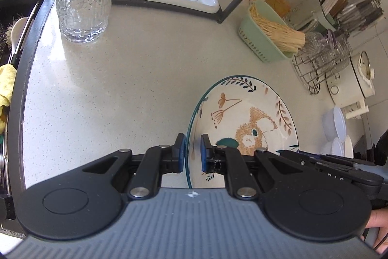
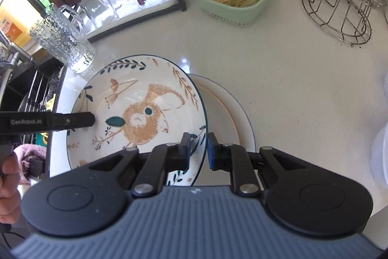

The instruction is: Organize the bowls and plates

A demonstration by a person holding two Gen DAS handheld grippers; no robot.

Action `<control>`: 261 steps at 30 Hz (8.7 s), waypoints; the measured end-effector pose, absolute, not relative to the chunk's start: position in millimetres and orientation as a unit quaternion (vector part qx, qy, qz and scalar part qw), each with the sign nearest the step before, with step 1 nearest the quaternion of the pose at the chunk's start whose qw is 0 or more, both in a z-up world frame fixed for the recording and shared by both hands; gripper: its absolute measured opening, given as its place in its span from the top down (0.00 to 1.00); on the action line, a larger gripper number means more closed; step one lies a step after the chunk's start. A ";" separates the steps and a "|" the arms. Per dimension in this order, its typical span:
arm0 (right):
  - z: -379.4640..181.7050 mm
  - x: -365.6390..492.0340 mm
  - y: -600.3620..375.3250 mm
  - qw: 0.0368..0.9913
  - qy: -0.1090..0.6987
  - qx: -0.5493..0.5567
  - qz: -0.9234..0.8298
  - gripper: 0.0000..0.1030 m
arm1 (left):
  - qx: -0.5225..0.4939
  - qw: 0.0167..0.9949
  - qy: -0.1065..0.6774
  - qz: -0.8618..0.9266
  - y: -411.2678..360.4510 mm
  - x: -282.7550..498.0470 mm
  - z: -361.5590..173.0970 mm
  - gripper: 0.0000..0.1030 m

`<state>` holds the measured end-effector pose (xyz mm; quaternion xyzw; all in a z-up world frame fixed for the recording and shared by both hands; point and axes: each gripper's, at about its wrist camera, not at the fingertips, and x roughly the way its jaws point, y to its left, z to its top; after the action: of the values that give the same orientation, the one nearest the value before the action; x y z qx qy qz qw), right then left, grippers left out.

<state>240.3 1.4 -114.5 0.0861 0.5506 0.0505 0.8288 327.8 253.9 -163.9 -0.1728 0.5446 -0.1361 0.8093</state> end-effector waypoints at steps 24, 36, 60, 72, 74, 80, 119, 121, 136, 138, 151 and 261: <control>-127.4 235.9 -3.7 0.830 0.550 0.080 0.037 0.80 | -0.116 0.788 0.588 -0.140 230.8 328.5 -170.6 0.86; -129.0 231.7 -2.7 0.848 0.523 0.082 0.028 0.81 | -0.140 0.787 0.586 -0.137 244.2 327.1 -164.0 0.86; -120.3 220.1 9.0 0.872 0.487 0.039 -0.016 0.81 | -0.117 0.810 0.555 -0.146 236.5 319.0 -147.9 0.86; -92.3 210.1 -1.0 0.891 0.448 0.074 0.006 0.82 | -0.112 0.839 0.513 -0.142 225.3 302.1 -115.1 0.86; -83.6 207.6 -2.9 0.895 0.440 0.075 0.013 0.82 | -0.112 0.844 0.504 -0.143 219.6 298.3 -108.4 0.86; -55.9 196.7 -11.9 0.907 0.412 0.082 0.033 0.82 | -0.106 0.860 0.478 -0.147 199.8 286.9 -87.0 0.86; -25.5 112.0 -157.9 0.931 0.355 0.067 0.046 0.82 | -0.080 0.889 0.420 -0.163 8.1 217.3 -62.8 0.86; -25.0 105.7 -168.5 0.932 0.353 0.069 0.042 0.82 | -0.077 0.887 0.423 -0.169 -6.8 214.4 -64.0 0.86; -38.2 64.4 -246.2 0.929 0.363 0.049 0.045 0.82 | -0.044 0.893 0.416 -0.168 -99.7 185.5 -73.8 0.86; -42.9 62.6 -253.8 0.928 0.365 0.052 0.048 0.82 | -0.043 0.893 0.417 -0.160 -105.5 181.5 -78.2 0.86; -83.6 56.8 -290.4 0.919 0.386 0.072 0.033 0.59 | -0.035 0.881 0.443 -0.160 -135.6 203.4 -131.8 0.58; -53.3 109.1 -225.7 0.935 0.340 0.088 0.047 0.76 | -0.067 0.887 0.438 -0.126 -63.8 224.2 -83.9 0.76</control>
<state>109.1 -225.7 -53.3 0.0882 0.3398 0.0472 0.9352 224.2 -63.8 -83.9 -0.0673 0.4382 -0.1261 0.8874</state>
